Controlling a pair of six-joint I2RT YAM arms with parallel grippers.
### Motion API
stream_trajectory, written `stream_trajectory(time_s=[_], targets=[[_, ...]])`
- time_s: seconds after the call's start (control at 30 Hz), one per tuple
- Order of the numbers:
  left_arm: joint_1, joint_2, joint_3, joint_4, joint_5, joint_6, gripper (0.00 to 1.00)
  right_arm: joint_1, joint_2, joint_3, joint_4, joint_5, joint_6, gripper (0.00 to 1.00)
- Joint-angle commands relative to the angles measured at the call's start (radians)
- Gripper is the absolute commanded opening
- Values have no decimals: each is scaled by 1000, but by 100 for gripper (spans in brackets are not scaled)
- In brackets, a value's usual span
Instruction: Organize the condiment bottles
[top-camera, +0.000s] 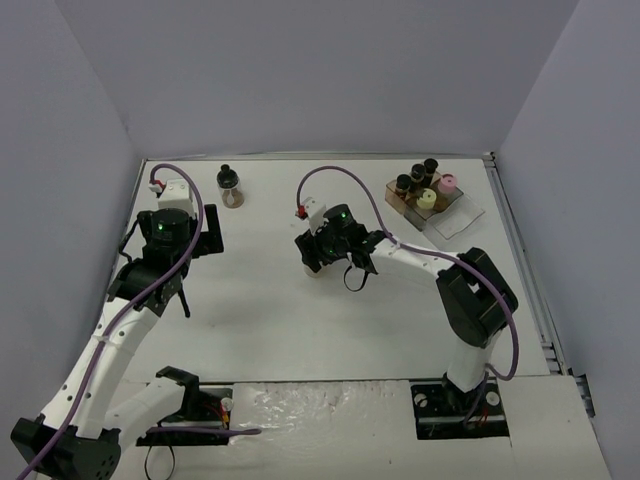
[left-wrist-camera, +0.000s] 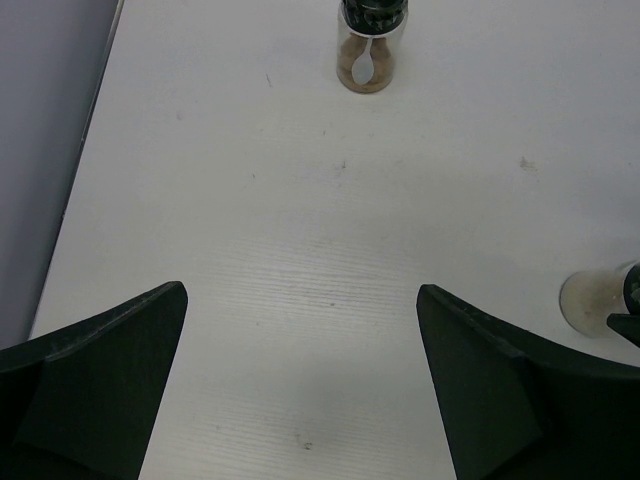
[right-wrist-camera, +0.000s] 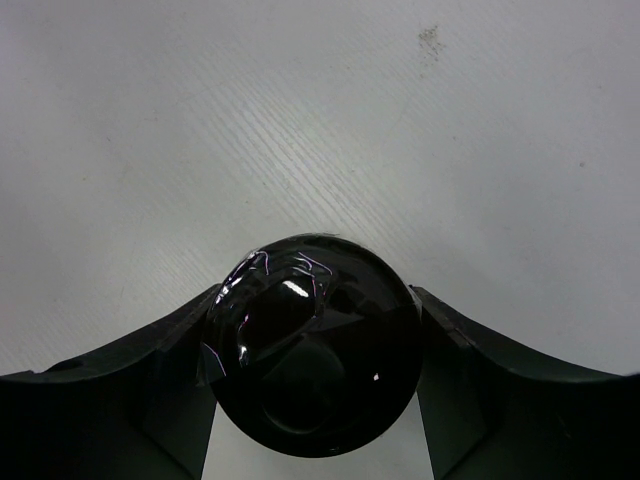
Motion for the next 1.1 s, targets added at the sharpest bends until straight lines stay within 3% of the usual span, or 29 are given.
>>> stream_trajectory(time_s=[0.0,0.1,0.37,0.5,0.8,1.07], targets=[[8,-6,30,57,-17,14,97,-46,-134,-32,47,94,16,17],[9,-4,30,57,-17,14,97,-118,-230,-53,23,146,54,9],[12,3,33,54,-11,13,97,-395,-404,-14,-121,317,137,3],[13,10,34,52,-8,12,97,-565,-430,-13,-133,325,219,0],[16,21,37,47,4,7,97,-769,-302,72,-110,335,261,0],[18,11,36,46,1,10,97,-827,-142,150,-54,324,257,0]])
